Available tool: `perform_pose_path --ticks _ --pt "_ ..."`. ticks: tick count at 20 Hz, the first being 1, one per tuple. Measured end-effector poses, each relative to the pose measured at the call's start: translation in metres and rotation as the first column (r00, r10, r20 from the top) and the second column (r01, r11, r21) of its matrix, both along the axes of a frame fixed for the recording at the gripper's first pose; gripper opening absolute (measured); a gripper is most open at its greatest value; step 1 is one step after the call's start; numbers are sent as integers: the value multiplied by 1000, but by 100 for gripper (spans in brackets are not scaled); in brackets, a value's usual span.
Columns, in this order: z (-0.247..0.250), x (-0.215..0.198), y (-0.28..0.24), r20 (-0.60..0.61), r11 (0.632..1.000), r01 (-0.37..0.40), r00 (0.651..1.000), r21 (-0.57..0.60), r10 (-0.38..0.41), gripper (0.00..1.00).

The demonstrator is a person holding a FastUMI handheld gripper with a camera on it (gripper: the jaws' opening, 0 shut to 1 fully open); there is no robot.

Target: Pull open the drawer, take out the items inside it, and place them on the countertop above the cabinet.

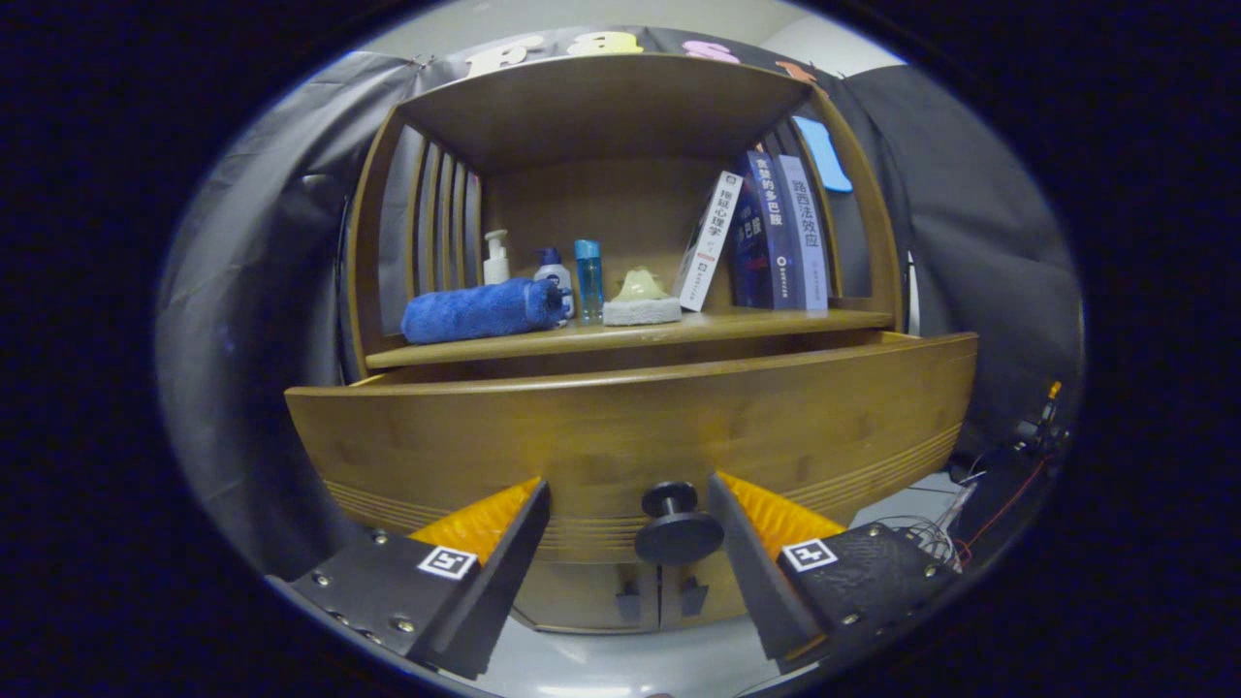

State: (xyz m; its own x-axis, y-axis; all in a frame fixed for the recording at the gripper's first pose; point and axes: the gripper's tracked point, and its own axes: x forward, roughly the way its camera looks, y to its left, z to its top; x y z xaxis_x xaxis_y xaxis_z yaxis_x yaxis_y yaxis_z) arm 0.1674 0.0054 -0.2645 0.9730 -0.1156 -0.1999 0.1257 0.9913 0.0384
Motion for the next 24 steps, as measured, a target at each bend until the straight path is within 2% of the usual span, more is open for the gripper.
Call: perform_pose_path --ticks 6,12,18,24 --pt "-2 42 -3 -5 1000 -4 1000 -3 4 99" --pt "-4 65 -4 -20 1000 -5 1000 -1 5 99" --pt "-4 67 0 -62 1000 -20 998 -18 19 99" --pt "37 32 8 -15 999 -44 999 -17 43 99"
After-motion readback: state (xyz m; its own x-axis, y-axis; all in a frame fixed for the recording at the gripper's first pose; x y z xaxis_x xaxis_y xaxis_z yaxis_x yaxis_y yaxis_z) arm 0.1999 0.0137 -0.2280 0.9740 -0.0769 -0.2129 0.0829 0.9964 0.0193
